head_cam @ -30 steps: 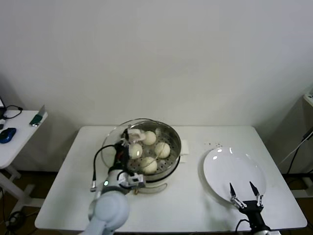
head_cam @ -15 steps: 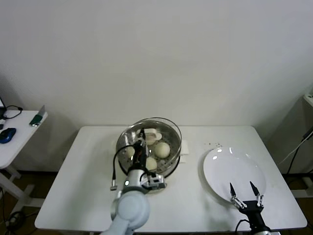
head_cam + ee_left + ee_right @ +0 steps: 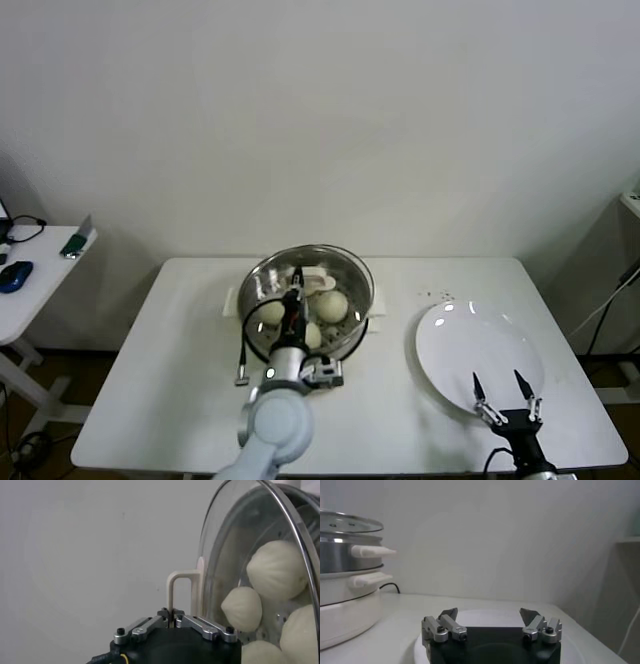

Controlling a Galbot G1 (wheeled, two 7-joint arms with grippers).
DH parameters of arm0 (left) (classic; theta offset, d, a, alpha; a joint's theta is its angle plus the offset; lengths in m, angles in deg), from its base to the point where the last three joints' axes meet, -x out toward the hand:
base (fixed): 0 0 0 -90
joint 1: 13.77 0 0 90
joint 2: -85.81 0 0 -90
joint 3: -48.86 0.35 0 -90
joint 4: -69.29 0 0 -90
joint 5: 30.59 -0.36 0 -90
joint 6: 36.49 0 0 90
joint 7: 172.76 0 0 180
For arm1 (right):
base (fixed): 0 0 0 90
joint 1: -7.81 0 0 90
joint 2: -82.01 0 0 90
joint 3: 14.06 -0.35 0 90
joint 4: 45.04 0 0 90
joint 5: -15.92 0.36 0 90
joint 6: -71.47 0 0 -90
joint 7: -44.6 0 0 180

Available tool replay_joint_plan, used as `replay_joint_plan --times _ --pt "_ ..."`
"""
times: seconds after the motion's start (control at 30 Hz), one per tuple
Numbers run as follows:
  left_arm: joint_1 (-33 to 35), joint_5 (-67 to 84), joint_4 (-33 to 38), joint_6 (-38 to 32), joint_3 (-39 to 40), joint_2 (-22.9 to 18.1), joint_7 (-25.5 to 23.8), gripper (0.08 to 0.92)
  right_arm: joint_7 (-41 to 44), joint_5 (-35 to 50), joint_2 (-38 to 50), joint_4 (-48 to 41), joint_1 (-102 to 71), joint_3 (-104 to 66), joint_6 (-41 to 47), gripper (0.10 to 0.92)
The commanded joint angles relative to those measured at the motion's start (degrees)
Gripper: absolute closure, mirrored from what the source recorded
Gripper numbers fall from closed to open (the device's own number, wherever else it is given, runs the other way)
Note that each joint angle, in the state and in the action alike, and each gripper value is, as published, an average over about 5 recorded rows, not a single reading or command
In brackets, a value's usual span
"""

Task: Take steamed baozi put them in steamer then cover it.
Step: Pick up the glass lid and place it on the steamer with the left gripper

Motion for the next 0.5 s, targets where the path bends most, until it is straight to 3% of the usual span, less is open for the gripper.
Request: replay_joint_plan --times 0.03,0.5 --pt "-0.3 -1.2 -1.8 -0.1 0.0 0.0 0.3 0.867 -0.1 0.1 0.0 0.1 -0.1 -0.2 -0.1 0.203" --pt "-0.4 -1.6 -3.0 -0.9 -1.5 1.8 0.3 0.867 -0.1 -0.1 -0.3 0.1 -0.1 -0.3 -0.5 0.203"
